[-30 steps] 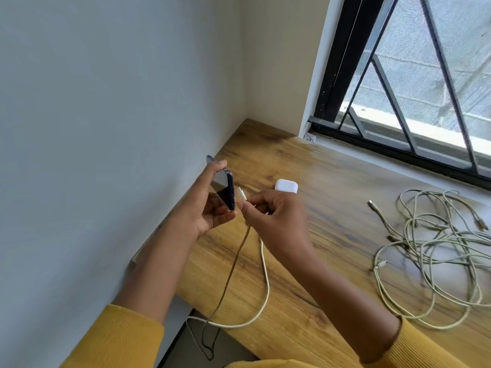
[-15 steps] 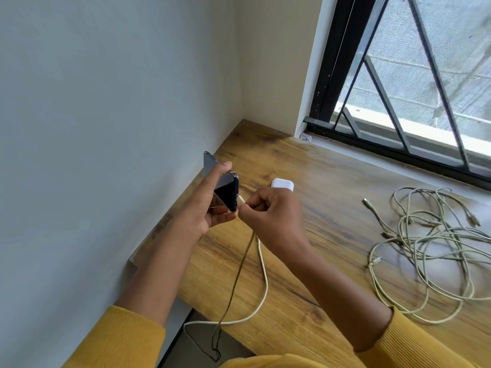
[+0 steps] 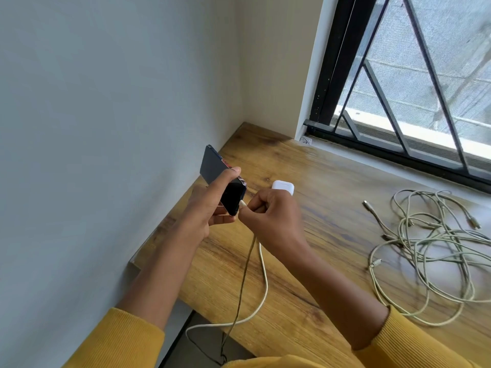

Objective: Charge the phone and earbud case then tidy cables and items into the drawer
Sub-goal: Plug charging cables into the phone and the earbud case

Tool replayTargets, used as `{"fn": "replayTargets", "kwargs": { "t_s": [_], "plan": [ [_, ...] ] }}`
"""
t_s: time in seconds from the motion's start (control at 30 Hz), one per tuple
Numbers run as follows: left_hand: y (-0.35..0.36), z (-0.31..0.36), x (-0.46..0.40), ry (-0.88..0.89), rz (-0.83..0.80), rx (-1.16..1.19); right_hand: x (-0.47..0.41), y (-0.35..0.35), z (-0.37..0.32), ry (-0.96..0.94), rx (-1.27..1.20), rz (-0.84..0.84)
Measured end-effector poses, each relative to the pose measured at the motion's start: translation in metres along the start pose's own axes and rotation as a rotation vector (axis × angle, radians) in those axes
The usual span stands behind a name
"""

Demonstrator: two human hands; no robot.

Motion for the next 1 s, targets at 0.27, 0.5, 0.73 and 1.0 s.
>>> {"fn": "replayTargets", "kwargs": {
  "t_s": [0.27, 0.5, 0.73, 1.0],
  "plan": [
    [-0.002, 0.005, 0.001, -0.007, 0.028, -0.032, 0.0, 0.003, 0.002, -0.018, 0.057, 0.02],
    [-0.003, 0.012, -0.006, 0.002, -0.007, -0.048, -0.01, 0.001, 0.006, -0.044, 0.109, -0.018],
    [-0.004, 0.015, -0.032, 0.053, 0.036, -0.268, -0.018, -0.008, 0.03, -0.004, 0.168, 0.014],
    [0.006, 0.01, -0.07, 0.155, 0.263, -1.057, -0.021, -0.002, 0.076, 0.114, 0.49, -0.088]
  ]
}}
Point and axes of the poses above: each hand's wrist, its own x-axis away from the middle knuckle, its own y-axis out of the palm, z = x × y, the point moved 3 cm from there along -x, towards the middle knuckle, and after that the axes turned 12 degrees about -x, right-handed, at the moved point
